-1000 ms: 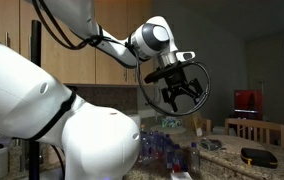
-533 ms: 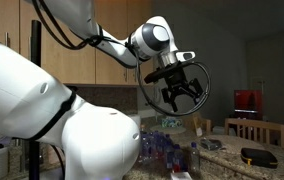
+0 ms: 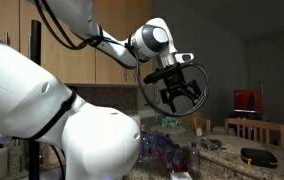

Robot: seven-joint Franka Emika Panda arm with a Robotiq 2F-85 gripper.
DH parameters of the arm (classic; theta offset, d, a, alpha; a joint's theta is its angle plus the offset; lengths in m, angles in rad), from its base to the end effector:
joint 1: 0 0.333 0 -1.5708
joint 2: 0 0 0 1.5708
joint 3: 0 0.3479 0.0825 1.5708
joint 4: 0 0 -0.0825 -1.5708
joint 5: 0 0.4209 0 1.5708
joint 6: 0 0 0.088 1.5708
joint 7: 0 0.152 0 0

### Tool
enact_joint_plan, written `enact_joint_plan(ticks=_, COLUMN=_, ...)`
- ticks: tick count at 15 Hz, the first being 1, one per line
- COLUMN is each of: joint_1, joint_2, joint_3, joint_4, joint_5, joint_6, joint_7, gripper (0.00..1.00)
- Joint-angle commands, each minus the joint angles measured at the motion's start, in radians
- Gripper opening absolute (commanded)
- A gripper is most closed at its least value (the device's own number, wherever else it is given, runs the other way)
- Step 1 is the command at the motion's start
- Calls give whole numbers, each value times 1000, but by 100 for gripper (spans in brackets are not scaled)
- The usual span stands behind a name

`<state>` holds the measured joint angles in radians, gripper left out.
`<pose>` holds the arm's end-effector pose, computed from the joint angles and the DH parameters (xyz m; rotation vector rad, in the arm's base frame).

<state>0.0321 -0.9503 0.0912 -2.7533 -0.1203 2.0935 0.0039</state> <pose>0.3207 0.0267 0.4658 2.9302 0.2013 0.4368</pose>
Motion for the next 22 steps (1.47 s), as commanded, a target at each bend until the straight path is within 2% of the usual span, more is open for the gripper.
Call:
enact_joint_plan(ticks=1, joint_1=71, joint_2=96, joint_3=42, joint_4=-27, joint_5=53, joint_6=55, joint_7=31, gripper=100)
enact_joint_plan(ticks=2, joint_1=87, joint_2=115, joint_3=69, joint_4=-53, joint_5=66, joint_6=71, joint_7=55, gripper=100)
enact_joint_plan(ticks=3, joint_1=105, joint_2=169, joint_3=78, joint_4=-21, joint_5=86, joint_6=65, joint_7=61, gripper=100)
enact_joint_plan(ticks=5, joint_1=149, joint_2=232, joint_3=110, joint_4=-32, joint_5=133, joint_6=87, joint_7=94, gripper=100)
enact_joint_plan(ticks=7, joint_1=201, joint_2=332, joint_3=138, joint_4=-33, joint_5=213, joint_6=134, joint_7=137, gripper=100)
enact_joint_plan(ticks=10, joint_1=305, joint_2=485, joint_3=135, joint_4=-34, joint_5=385, joint_6=208, joint_7=93, gripper=100)
enact_joint_plan(ticks=13, joint_1=370, joint_2=654, joint_3=166, joint_4=-35, joint_5=475, joint_6=312, joint_7=78, gripper=100)
enact_joint_plan(ticks=14, joint_1=340, joint_2=541, joint_3=158, joint_4=-35, joint_5=424, joint_6=235, joint_7=97, gripper=100)
enact_joint_plan(ticks=17, joint_1=360, joint_2=656, joint_3=176, joint_4=-28, joint_5=448, joint_6=293, joint_7=96, gripper=100)
enact_joint_plan(ticks=21, joint_1=359, joint_2=695, joint_3=175, joint_4=-16, joint_5=449, joint_6=301, joint_7=86, gripper=100)
enact_joint_plan(ticks=22, joint_1=346, joint_2=792, joint_3=170, joint_4=9, joint_5=434, joint_6=293, joint_7=74, gripper=100)
